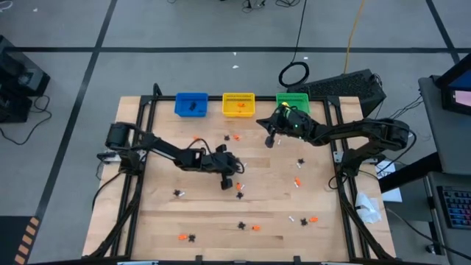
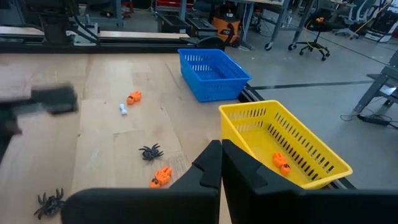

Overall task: Sort Halloween decoration
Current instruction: Put the white bone toy into the green bin

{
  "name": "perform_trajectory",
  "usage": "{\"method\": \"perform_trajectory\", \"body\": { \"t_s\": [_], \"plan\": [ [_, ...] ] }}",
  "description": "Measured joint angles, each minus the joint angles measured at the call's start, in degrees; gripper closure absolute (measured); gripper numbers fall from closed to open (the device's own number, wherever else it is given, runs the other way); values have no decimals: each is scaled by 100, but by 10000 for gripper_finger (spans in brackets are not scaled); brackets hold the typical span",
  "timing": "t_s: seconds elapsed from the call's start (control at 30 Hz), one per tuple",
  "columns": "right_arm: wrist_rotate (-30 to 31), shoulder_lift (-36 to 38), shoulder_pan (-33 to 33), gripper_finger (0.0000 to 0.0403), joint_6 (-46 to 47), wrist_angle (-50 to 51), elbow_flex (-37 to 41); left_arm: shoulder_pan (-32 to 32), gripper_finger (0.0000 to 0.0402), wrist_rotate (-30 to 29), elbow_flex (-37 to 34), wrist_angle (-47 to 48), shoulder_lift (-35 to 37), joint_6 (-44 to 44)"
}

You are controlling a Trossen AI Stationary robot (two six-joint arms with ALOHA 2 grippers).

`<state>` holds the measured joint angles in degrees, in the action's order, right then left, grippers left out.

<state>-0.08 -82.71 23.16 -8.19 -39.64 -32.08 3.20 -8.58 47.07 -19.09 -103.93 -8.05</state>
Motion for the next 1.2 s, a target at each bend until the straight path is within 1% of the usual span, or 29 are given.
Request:
{"method": "perform_trajectory", "body": {
  "t_s": [0.13, 0.27, 0.4, 0.5, 0.6, 0.7, 0.8, 0.9, 1.03, 1.13, 1.2],
  "plan": [
    [0, 372, 0, 403, -1, 598, 4, -96, 400, 4, 3, -31, 179, 0],
    [2, 944, 0, 403, 0, 1358, 4, -239, 400, 12, 42, -345, 253, -18],
    [4, 1397, 0, 403, -17, 1949, 35, -386, 401, 85, 414, -205, 234, -1],
    [22, 1658, 0, 403, -144, 1755, 386, -479, 401, 93, 733, -231, 253, 254],
    [43, 1982, 17, 403, -188, 1308, 899, -661, 397, 89, 1031, -227, 248, 410],
    [174, 2499, 51, 403, -193, 808, 1384, -867, 397, 85, 1336, -312, 150, 414],
    [193, 3098, 50, 403, -188, 707, 1689, -1051, 398, 87, 1670, -278, -82, 409],
    [195, 3681, 48, 403, -132, 792, 1802, -1216, 399, 87, 2091, -288, -365, 409],
    [199, 4262, 48, 403, -7, 1254, 1851, -1386, 400, 183, 2651, -294, -782, 405],
    [205, 4528, 46, 403, 43, 1685, 1851, -1437, 400, 446, 2820, -286, -926, 405],
    [332, 4611, 46, 403, 94, 2033, 1852, -1442, 401, 565, 2814, -230, -926, 447]
  ]
}}
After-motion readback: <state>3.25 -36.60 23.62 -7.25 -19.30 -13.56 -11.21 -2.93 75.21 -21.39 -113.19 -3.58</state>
